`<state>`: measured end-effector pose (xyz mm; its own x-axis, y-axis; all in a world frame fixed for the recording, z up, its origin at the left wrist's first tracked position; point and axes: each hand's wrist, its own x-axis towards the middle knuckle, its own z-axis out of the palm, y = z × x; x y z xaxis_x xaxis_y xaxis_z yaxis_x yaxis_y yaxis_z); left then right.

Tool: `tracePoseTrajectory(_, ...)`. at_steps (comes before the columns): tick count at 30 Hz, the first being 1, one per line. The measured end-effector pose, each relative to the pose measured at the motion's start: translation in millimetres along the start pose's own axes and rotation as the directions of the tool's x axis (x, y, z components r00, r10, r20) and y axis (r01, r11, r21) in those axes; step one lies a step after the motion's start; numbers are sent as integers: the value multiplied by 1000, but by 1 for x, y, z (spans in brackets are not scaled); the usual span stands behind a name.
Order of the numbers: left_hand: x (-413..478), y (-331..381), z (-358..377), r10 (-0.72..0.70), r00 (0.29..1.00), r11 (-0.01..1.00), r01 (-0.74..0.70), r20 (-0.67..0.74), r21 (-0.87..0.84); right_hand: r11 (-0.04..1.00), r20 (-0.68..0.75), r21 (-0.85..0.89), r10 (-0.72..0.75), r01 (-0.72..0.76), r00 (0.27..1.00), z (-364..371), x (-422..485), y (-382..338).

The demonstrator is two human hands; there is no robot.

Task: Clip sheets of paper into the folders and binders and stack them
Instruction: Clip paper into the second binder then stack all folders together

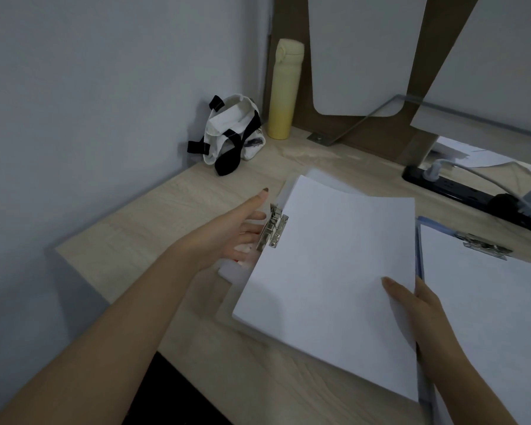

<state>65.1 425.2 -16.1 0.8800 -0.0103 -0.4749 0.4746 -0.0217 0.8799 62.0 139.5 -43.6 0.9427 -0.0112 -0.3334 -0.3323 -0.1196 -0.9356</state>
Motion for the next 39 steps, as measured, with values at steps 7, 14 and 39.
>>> tracePoseTrajectory(7, 0, 12, 2, -53, 999, 988, 54, -8, 142, 1000, -1, 5, -8, 8, 1000, -1, 2, 1)
tracePoseTrajectory(14, -1, 14, 0, -93, 995, 965, 85, 19, 248, 999, 26, 43, -10, 9, 1000, -3, 3, 1)
tracePoseTrajectory(39, -13, -13, 12, 112, 992, 959, -91, -65, 268, 999, -2, -7, -35, 35, 999, -1, 6, 5)
